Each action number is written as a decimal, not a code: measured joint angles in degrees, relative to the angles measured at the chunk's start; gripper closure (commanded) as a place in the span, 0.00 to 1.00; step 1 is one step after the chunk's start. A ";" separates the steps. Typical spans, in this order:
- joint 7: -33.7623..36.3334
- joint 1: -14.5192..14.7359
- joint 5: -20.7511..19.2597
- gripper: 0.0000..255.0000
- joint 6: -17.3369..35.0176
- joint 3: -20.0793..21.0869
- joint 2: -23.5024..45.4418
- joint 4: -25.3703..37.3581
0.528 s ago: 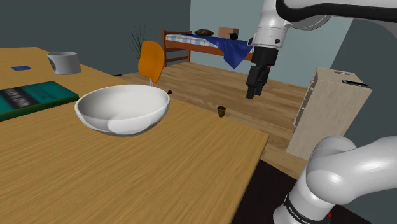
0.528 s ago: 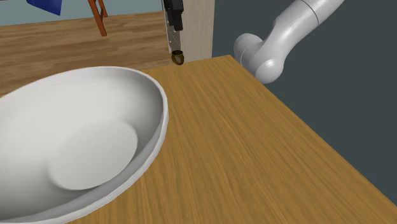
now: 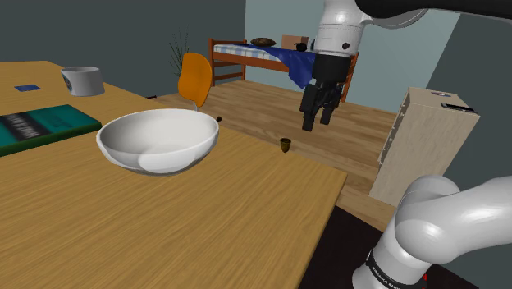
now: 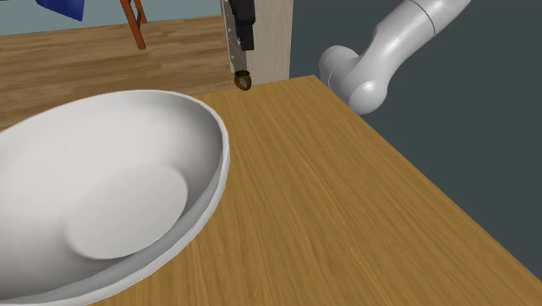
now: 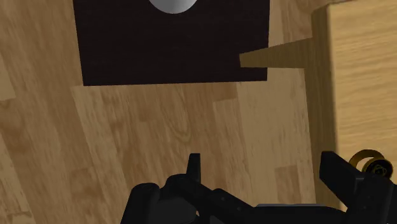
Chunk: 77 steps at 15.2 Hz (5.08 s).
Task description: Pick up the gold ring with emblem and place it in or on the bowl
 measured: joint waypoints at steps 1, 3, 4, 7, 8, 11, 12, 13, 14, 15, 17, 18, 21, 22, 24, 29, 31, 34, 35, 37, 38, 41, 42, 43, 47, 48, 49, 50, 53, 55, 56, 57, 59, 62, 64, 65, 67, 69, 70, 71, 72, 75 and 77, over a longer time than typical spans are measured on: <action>2.17 -0.11 0.52 0.00 0.14 1.65 0.43 0.65; 6.83 -0.30 1.73 0.00 0.55 5.29 1.29 1.86; 9.25 -0.43 2.35 0.00 0.94 7.25 1.95 2.53; 16.52 -1.13 3.60 0.00 0.83 12.81 4.52 6.25; 17.76 -1.23 3.85 0.00 1.04 13.76 4.80 6.50; 18.90 -1.16 4.44 0.00 2.97 15.06 4.60 4.53; 18.88 -1.10 4.55 0.00 3.49 15.15 4.35 3.76; 18.88 -1.00 4.71 0.00 4.11 15.29 4.05 2.86; 18.76 -0.94 4.82 0.00 4.92 15.39 3.81 1.82; 18.81 -0.89 4.95 0.00 5.41 15.56 3.72 1.24; 18.82 -0.86 5.03 0.00 5.85 15.69 3.70 0.81; 18.79 -0.86 5.04 0.00 5.91 15.68 3.68 0.73; 18.79 -0.86 5.05 0.00 5.97 15.69 3.67 0.66; 18.79 -0.86 5.05 0.00 5.97 15.69 3.67 0.66; 18.79 -0.86 5.05 1.00 5.97 15.69 3.67 0.66; 18.76 -0.94 4.85 1.00 5.99 15.52 3.54 0.92; 18.70 -0.93 4.87 1.00 6.00 15.51 3.56 0.92; 18.80 -0.91 4.88 1.00 5.67 15.50 3.65 1.20; 18.84 -0.96 4.79 1.00 5.10 15.43 3.90 1.88; 19.00 -1.07 4.60 1.00 3.92 15.30 4.38 3.45; 19.14 -1.16 4.51 1.00 3.38 15.31 4.78 4.39; 19.30 -1.35 4.13 1.00 1.21 14.92 5.40 7.16; 19.31 -1.44 3.97 1.00 0.47 14.74 5.65 8.12; 19.45 -1.45 3.93 1.00 -0.21 14.69 5.77 8.93; 19.62 -1.91 3.29 1.00 -2.76 14.34 7.53 13.19; 19.74 -1.98 3.20 1.00 -3.44 14.30 7.86 14.20; 19.94 -2.07 3.10 1.00 -4.28 14.31 8.37 15.56; 20.02 -2.13 3.03 1.00 -4.71 14.31 8.66 16.28; 20.29 -2.36 2.69 1.00 -7.00 14.10 9.82 19.71; 20.53 -2.52 2.47 1.00 -8.53 14.03 10.67 22.08; 20.70 -2.56 2.43 1.00 -9.11 14.06 10.99 22.99; 20.90 -2.64 2.35 1.00 -9.92 14.10 11.51 24.33; 20.96 -2.81 2.09 1.00 -11.26 13.95 12.37 26.48; 22.81 -3.16 2.09 1.00 -12.01 15.67 15.26 30.34; 25.09 -3.54 1.97 1.00 -11.17 18.17 18.59 33.09; 26.41 -3.71 1.80 1.00 -10.92 19.53 20.39 34.75; 29.34 -4.13 0.92 1.00 -10.39 22.64 24.86 38.80; 32.83 -4.20 -0.32 1.00 -9.81 26.16 29.26 42.62; 34.70 -4.22 -1.38 1.00 -10.10 28.01 31.96 45.43; 36.37 -4.04 -2.32 1.00 -9.78 29.59 34.00 46.91; 38.09 -3.88 -3.99 1.00 -9.57 31.46 37.14 49.45; 44.94 -1.19 -10.58 1.00 -10.70 37.22 47.41 58.51; 48.85 2.57 -16.25 1.00 -12.37 39.72 54.80 65.41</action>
